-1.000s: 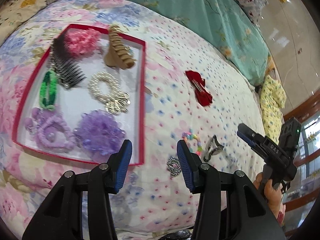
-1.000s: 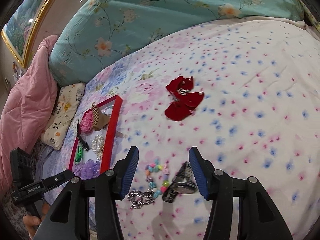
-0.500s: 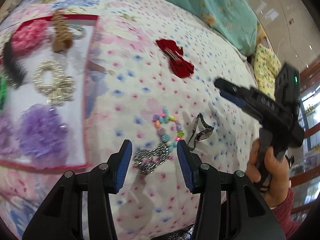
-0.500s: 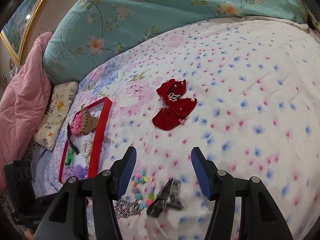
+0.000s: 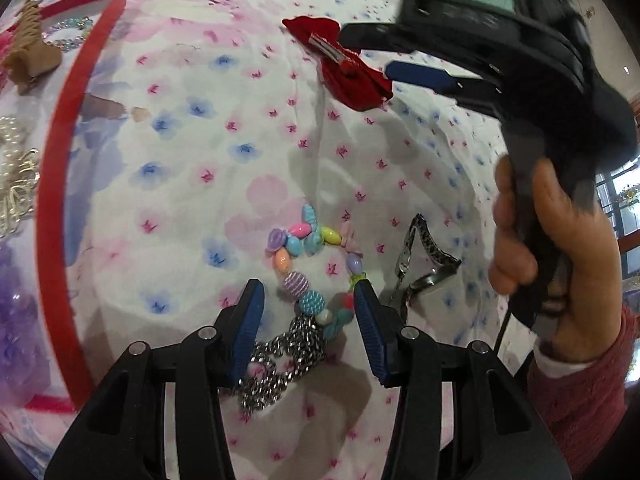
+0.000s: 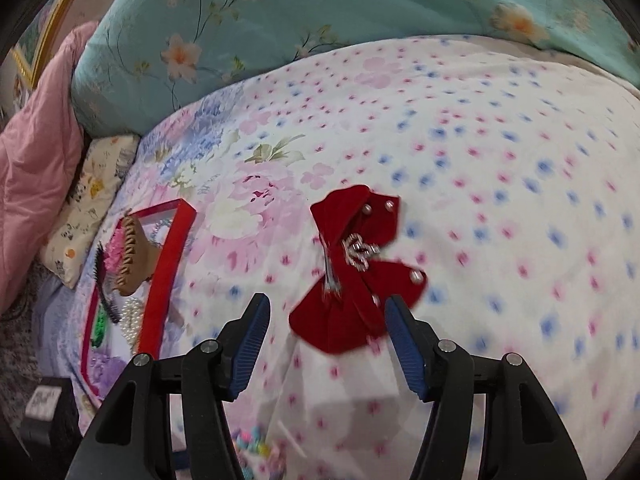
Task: Organize jewelry
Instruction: 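Grasp beaded charm chain with left tool while right tool grasps red bow clip, then carry beaded chain and red bow clip with both tools over the tray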
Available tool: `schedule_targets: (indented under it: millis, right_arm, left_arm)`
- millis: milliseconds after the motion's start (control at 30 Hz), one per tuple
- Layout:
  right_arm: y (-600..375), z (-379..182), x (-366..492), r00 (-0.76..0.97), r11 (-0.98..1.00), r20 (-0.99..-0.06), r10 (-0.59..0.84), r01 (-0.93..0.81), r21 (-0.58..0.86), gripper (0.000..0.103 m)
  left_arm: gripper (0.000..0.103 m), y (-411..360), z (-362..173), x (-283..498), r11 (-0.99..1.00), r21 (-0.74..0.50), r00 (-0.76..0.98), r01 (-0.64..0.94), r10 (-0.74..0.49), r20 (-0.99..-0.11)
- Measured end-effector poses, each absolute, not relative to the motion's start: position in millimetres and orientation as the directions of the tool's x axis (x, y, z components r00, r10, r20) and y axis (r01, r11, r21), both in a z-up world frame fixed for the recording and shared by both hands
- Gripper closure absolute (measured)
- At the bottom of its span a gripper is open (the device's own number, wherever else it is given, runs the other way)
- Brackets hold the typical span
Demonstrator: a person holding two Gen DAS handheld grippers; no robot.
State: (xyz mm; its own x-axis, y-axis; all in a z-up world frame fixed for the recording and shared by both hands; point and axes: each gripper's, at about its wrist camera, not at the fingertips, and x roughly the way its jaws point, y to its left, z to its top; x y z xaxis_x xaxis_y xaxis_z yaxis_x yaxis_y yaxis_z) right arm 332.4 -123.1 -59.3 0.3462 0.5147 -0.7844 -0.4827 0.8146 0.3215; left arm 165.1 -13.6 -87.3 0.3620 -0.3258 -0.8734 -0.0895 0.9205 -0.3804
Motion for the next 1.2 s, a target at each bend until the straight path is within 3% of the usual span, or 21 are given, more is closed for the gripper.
schedule_targets:
  millis: [167,233,300,333,467,800,1200]
  right_arm:
    - [-108.6,-78.4,350.1,0.320,0.822,-0.824,0.468,-0.500,0.273,0.041]
    - [-105.9,-80.5,348.9,0.338,0.823,-0.825,0.452,-0.515,0.240,0.044]
    - [-105.3,-80.8,347.6,0.365,0.840,-0.835,0.411,-0.507,0.192,0.069]
    - [-107.9,-81.1,348.1,0.362,0.840,-0.833,0.418,-0.503,0.203,0.071]
    - [-114.2,-76.8,343.8,0.359,0.837,-0.823,0.440,-0.495,0.231,0.078]
    - [-143.5,-44.4,298.7,0.349,0.791,-0.740,0.575,-0.470,0.393,0.078]
    - [-146.7,-15.8,238.1,0.344,0.743,-0.689,0.638,-0.510,0.433,0.078]
  left_arm:
    - [0.060,-22.7,-87.0,170.2,0.935,-0.349,0.369,-0.056,-0.306,-0.878]
    - [0.070,-27.3,-86.1,171.5,0.944,-0.328,0.372,-0.039,-0.291,-0.881]
    - [0.085,-28.2,-86.4,172.2,0.945,-0.325,0.378,-0.034,-0.288,-0.880]
    - [0.092,-28.1,-87.4,172.9,0.941,-0.336,0.374,-0.034,-0.300,-0.878]
    - [0.093,-28.9,-81.8,169.6,0.938,-0.344,0.392,-0.029,-0.306,-0.868]
    - [0.093,-4.7,-42.2,136.3,0.919,-0.393,0.478,-0.026,-0.333,-0.812]
    - [0.093,33.5,-3.6,109.3,0.899,-0.432,0.581,-0.073,-0.314,-0.751]
